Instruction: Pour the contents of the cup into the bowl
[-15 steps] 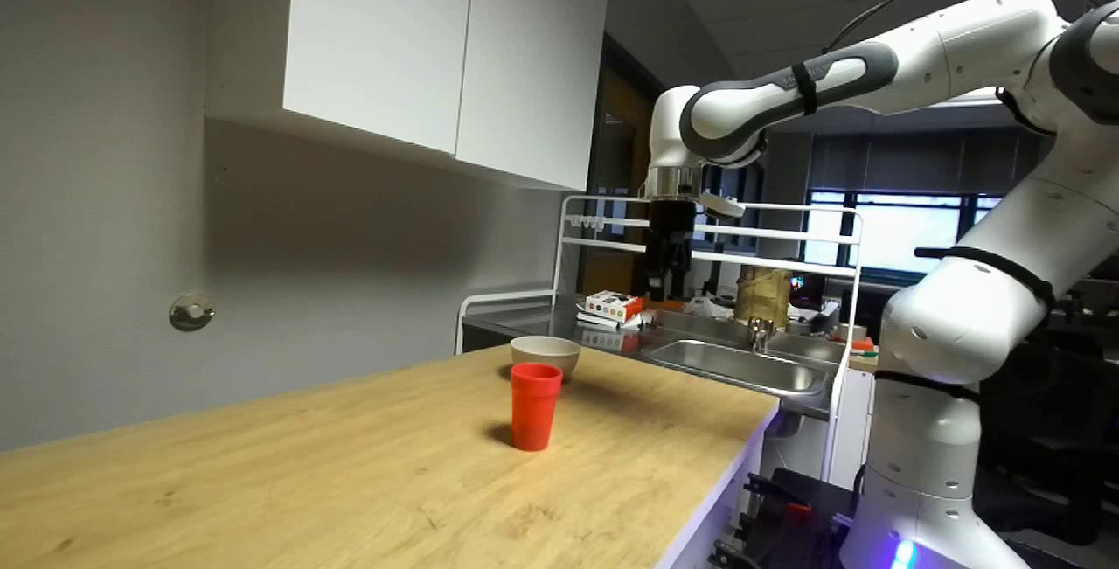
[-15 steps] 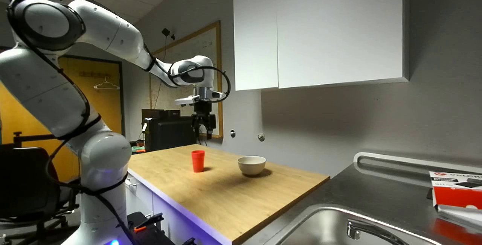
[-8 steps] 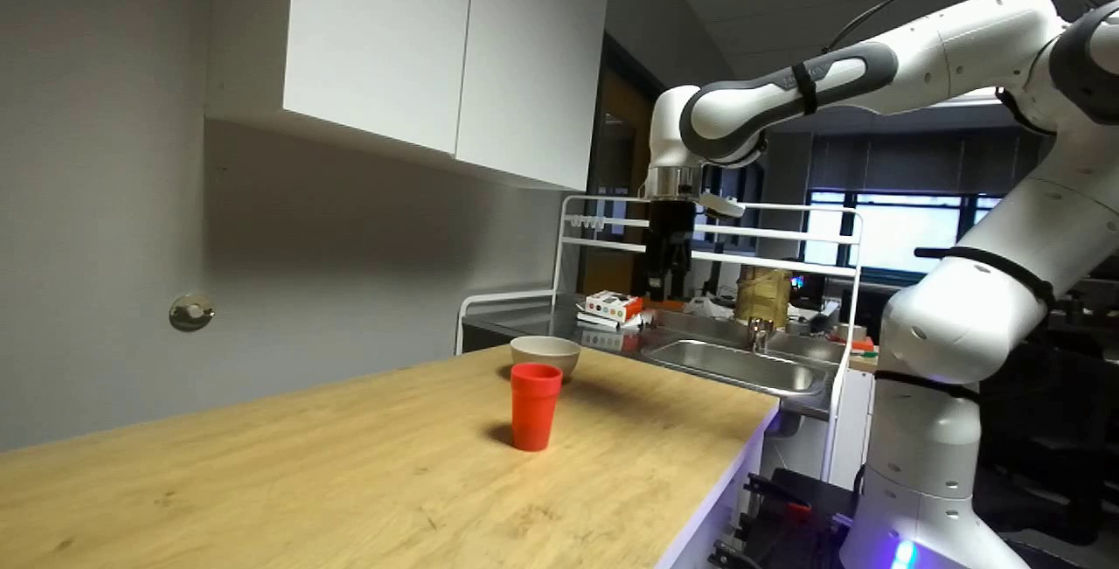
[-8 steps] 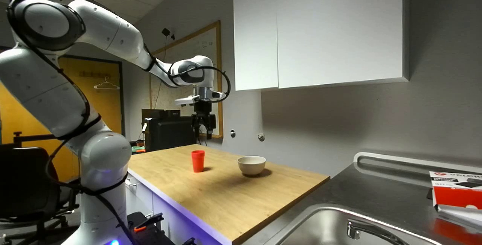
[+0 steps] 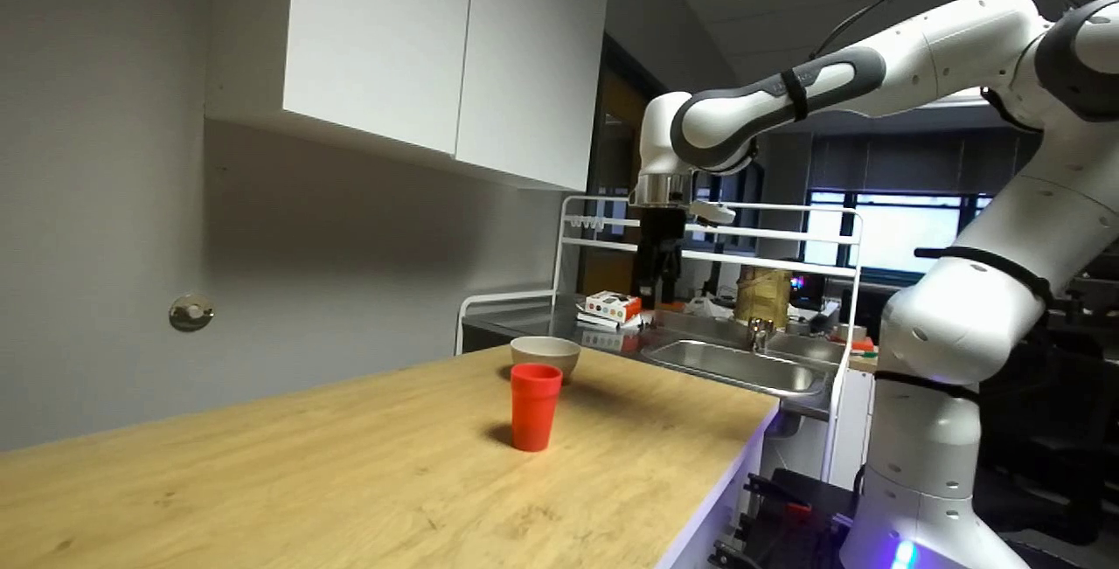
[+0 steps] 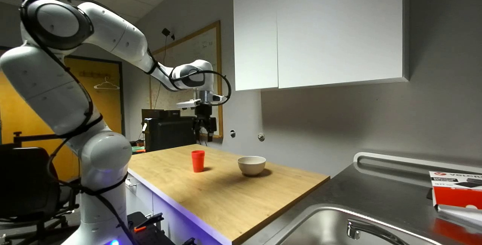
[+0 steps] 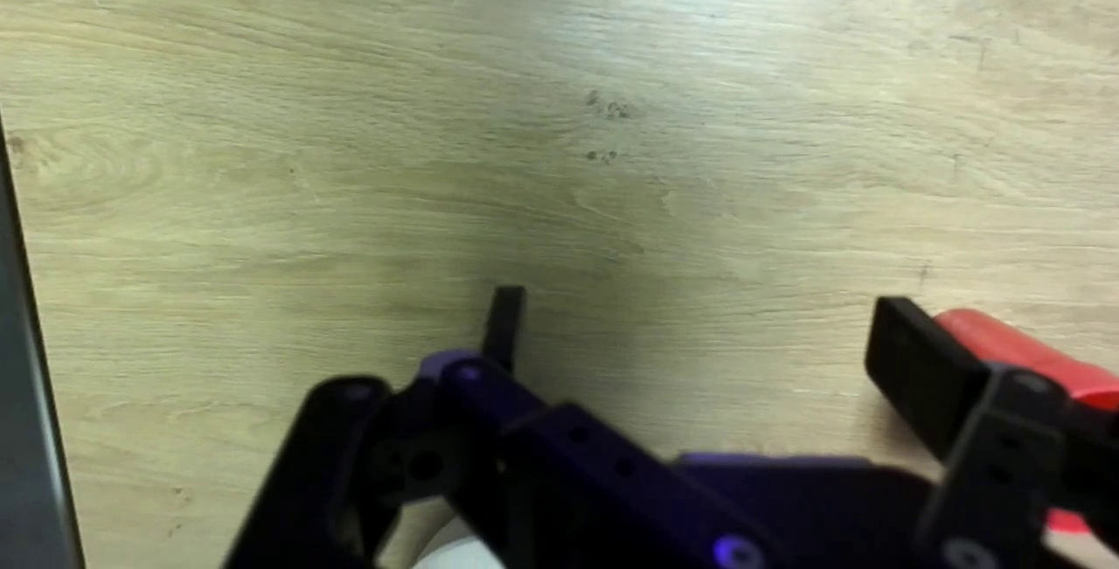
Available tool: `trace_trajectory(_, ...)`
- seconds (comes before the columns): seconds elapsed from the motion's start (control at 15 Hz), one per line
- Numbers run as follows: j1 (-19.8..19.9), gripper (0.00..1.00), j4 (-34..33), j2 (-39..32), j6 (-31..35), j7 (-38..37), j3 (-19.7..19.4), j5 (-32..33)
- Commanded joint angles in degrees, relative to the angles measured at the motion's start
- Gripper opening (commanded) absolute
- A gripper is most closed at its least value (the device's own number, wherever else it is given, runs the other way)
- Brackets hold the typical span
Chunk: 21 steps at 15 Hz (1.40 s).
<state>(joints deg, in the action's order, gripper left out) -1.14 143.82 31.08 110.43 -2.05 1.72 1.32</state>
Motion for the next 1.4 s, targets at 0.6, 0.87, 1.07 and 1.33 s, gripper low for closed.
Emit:
trace_trajectory(0.6, -8.83, 1.0, -11.05, -18.1, 1.86, -7.3, 14.88, 6.73)
trace_trajectory(0.87, -11.59, 1.0, -15.98, -24.82, 1.84, -7.65, 17.18, 9.82)
trace_trajectory(1.07, -13.02, 1.0, -18.93, -29.22, 2.12, -5.98, 16.9, 9.58)
trace_trajectory(1.33, -13.51, 1.0, -22.2, -33.85, 2.61, -3.61, 15.95, 8.1)
